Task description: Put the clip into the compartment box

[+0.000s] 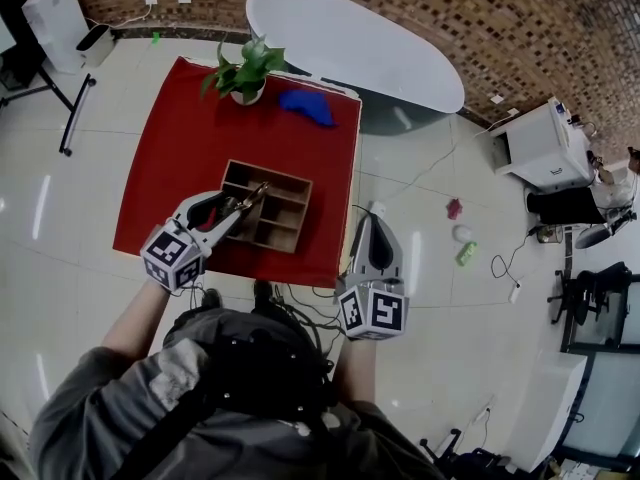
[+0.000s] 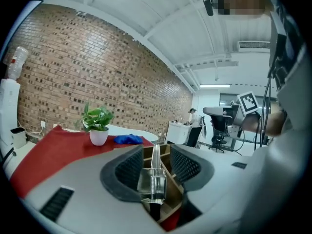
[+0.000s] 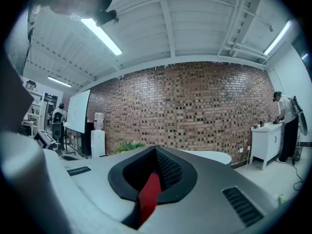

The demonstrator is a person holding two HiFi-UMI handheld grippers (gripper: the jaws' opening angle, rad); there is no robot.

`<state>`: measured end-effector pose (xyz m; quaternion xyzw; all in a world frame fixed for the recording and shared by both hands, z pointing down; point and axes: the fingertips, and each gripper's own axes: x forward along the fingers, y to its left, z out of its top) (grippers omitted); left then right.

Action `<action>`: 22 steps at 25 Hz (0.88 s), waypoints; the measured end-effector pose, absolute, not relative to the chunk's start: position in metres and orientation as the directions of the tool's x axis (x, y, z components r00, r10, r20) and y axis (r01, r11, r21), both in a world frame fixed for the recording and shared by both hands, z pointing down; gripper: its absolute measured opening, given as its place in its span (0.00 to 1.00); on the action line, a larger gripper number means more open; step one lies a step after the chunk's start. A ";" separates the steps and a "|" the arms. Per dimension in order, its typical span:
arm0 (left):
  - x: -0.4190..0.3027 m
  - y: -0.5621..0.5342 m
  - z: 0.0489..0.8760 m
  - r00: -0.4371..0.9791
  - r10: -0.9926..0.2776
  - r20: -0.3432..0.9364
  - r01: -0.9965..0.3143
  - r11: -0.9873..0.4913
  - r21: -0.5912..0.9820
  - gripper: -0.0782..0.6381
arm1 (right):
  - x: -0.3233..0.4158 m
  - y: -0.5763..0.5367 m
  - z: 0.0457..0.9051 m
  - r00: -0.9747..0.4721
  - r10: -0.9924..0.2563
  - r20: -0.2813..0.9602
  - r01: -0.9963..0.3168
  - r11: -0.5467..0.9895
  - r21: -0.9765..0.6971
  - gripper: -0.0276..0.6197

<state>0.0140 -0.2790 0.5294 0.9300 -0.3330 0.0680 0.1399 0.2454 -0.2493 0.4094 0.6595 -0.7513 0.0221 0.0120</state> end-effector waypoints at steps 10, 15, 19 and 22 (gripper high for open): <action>-0.036 -0.284 0.446 0.740 -0.671 0.047 -0.662 -0.713 0.229 0.16 | 0.232 -0.241 0.380 -0.082 -0.995 -0.052 -0.997 0.082 -0.010 0.07; -0.058 -0.281 0.432 0.731 -0.682 0.022 -0.666 -0.705 0.243 0.16 | 0.206 -0.242 0.380 -0.117 -0.993 -0.032 -0.993 0.117 0.015 0.07; -0.069 -0.277 0.422 0.727 -0.687 0.022 -0.672 -0.704 0.229 0.16 | 0.183 -0.243 0.383 -0.150 -0.989 -0.019 -0.988 0.149 0.037 0.07; -0.077 -0.272 0.417 0.723 -0.690 0.018 -0.675 -0.701 0.229 0.16 | 0.174 -0.239 0.384 -0.161 -0.987 -0.010 -0.986 0.160 0.042 0.07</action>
